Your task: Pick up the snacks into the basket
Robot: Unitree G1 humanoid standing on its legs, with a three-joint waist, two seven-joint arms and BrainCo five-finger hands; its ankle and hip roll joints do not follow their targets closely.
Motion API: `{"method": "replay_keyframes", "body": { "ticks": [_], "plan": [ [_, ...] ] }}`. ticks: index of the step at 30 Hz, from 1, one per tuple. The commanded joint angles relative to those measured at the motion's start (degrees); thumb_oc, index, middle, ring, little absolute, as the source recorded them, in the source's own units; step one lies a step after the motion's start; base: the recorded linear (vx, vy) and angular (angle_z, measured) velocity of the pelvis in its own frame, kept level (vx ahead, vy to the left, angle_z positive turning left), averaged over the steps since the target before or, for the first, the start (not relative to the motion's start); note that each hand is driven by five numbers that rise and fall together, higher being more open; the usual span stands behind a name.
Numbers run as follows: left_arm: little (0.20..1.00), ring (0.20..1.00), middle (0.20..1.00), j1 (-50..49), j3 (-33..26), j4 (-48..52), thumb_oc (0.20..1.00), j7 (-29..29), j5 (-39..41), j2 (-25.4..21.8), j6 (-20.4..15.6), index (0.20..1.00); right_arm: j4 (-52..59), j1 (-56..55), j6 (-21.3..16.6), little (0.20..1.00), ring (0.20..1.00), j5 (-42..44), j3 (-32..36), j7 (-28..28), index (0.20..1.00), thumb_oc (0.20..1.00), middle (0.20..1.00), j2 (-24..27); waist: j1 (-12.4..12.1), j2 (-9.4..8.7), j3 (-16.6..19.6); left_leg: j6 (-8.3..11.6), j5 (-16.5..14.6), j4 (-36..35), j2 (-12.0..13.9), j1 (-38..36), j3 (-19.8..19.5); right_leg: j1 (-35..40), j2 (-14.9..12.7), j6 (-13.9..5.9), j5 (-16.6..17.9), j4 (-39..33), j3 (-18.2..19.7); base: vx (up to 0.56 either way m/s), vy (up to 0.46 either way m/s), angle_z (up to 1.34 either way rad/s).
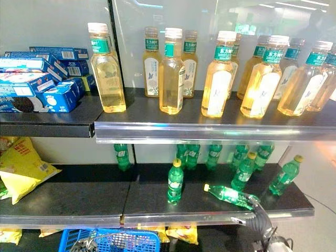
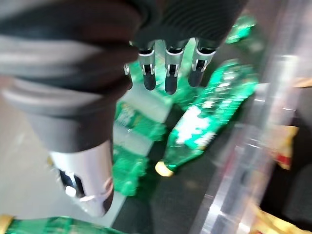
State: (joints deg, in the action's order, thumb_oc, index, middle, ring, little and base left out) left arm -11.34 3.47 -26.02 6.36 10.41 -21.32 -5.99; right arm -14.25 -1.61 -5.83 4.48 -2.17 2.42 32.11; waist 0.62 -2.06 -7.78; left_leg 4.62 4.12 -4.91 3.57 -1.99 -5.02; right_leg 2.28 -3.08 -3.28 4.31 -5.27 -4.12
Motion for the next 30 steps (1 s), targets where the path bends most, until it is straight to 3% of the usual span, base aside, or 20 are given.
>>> {"method": "replay_keyframes", "body": {
  "ticks": [1, 7, 13, 20, 30],
  "plan": [
    [0.2, 0.2, 0.2, 7.17, -0.83, 7.44, 0.2, 1.89, 3.14, -4.88, -5.39, 0.2, 2.91, 9.92, -2.2, 1.0, 1.0, -0.82, -4.33, 0.92, 1.0, 1.0, 1.0, 3.36, -0.55, -1.14, -2.85, 0.51, -3.67, 6.21, -0.45, 4.92, 0.92, -1.03, -4.01, -5.15, -7.43, 6.23, -0.09, -0.1, -0.008, 0.08],
    [0.2, 0.2, 0.2, 13.05, 3.33, 8.69, 0.2, 3.83, 7.13, -6.49, -6.69, 0.2, -8.83, 29.76, -1.31, 1.0, 1.0, -1.05, -17.86, 2.98, 1.0, 1.0, 1.0, 1.87, -2.65, 0.18, -7.92, 0.84, -2.27, 8.41, -0.85, 11.24, -0.49, -9.06, -3.24, -4.58, -7.4, 11.39, 0.32, -0.17, -0.02, 0.09],
    [0.2, 0.2, 0.2, 15.36, 5.06, 11.0, 0.2, 4.27, 10.24, -7.7, -7.34, 0.2, -20.96, 40.71, 0.45, 1.0, 1.0, -2.35, -24.14, 5.35, 1.0, 1.0, 1.0, -1.78, -4.26, 1.79, -10.3, 1.18, -0.8, 8.95, -0.98, 14.56, -1.4, -13.52, -2.82, -4.07, -8.0, 14.15, 0.57, -0.09, -0.032, 0.05],
    [0.2, 0.2, 0.2, 16.24, 7.3, 13.32, 0.2, 3.92, 11.22, -7.54, -7.33, 0.2, -28.4, 43.39, 1.3, 1.0, 1.0, -1.18, -23.69, 7.19, 1.0, 1.0, 1.0, -3.96, -5.23, 3.56, -11.83, 1.52, 0.23, 8.81, -1.27, 16.07, -2.1, -15.24, -2.79, -3.87, -8.37, 15.01, 0.32, -0.01, -0.015, 0.06],
    [0.2, 0.2, 0.2, 15.69, 7.67, 14.0, 0.2, 4.19, 10.45, -6.98, -6.78, 0.2, -24.0, 39.51, 0.79, 1.0, 1.0, -2.06, -23.12, 7.16, 1.0, 1.0, 1.0, -4.84, -5.07, 4.52, -12.47, 1.62, 0.06, 9.0, -1.34, 16.31, -3.03, -15.84, -2.92, -3.64, -9.41, 16.41, 0.31, 0.01, -0.006, 0.0]
  ]
}}
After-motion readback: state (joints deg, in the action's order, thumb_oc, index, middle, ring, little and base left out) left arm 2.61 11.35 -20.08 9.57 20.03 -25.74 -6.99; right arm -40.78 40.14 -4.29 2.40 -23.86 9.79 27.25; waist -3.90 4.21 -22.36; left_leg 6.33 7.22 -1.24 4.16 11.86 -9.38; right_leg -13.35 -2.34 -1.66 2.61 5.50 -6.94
